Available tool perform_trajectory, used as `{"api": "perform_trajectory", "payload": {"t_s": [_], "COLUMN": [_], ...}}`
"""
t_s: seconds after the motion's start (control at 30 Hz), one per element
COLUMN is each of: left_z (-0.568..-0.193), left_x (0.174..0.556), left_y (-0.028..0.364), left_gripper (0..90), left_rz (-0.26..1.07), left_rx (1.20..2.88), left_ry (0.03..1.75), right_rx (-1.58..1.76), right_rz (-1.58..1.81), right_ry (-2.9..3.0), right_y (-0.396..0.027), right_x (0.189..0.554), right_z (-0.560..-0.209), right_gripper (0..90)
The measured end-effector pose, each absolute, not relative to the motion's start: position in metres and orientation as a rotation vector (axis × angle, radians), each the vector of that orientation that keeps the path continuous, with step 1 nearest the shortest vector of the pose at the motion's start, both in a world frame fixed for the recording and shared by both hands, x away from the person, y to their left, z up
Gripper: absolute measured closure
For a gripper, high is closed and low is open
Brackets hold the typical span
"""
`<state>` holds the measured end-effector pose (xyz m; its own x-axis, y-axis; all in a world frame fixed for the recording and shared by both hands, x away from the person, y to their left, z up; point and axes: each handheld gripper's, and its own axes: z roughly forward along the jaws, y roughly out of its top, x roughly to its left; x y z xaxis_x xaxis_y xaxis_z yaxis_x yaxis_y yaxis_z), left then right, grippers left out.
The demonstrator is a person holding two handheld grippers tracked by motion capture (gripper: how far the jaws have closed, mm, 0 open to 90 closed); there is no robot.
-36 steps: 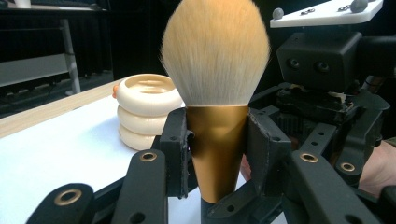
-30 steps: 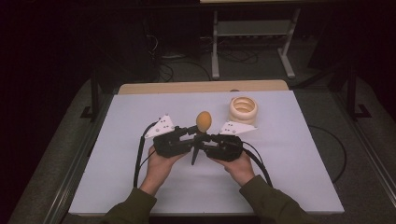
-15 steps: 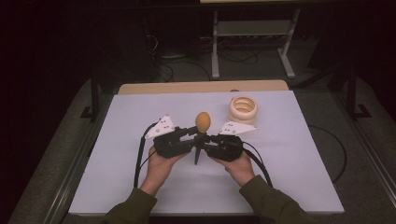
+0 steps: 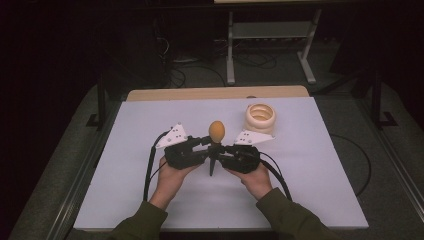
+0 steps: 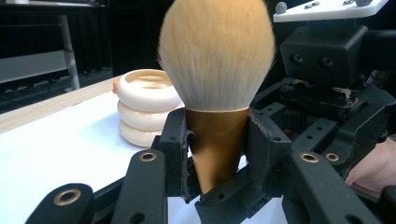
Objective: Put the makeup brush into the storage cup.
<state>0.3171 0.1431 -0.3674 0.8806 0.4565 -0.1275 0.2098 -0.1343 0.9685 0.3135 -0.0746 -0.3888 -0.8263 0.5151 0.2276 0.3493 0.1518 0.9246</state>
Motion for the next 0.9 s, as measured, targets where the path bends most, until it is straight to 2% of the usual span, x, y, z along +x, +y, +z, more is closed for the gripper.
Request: {"api": "perform_trajectory", "payload": {"t_s": [0.13,0.5,0.9], "left_z": [-0.368,-0.364,-0.356], "left_x": [0.317,0.317,0.314], "left_y": [0.144,0.152,0.170], "left_gripper": [60.7,37.4,28.6], "left_rz": [0.226,0.242,0.249], "left_rx": [1.727,1.722,1.701], "left_ry": [0.506,0.494,0.517], "right_rx": [0.870,0.853,0.840], "right_rz": [1.753,1.730,1.701], "right_ry": [2.278,2.276,2.274], "right_y": [-0.074,-0.075,-0.078], "right_x": [0.313,0.312,0.312], "right_z": [-0.389,-0.389,-0.389], "right_gripper": [70.4,70.4,70.5]}}
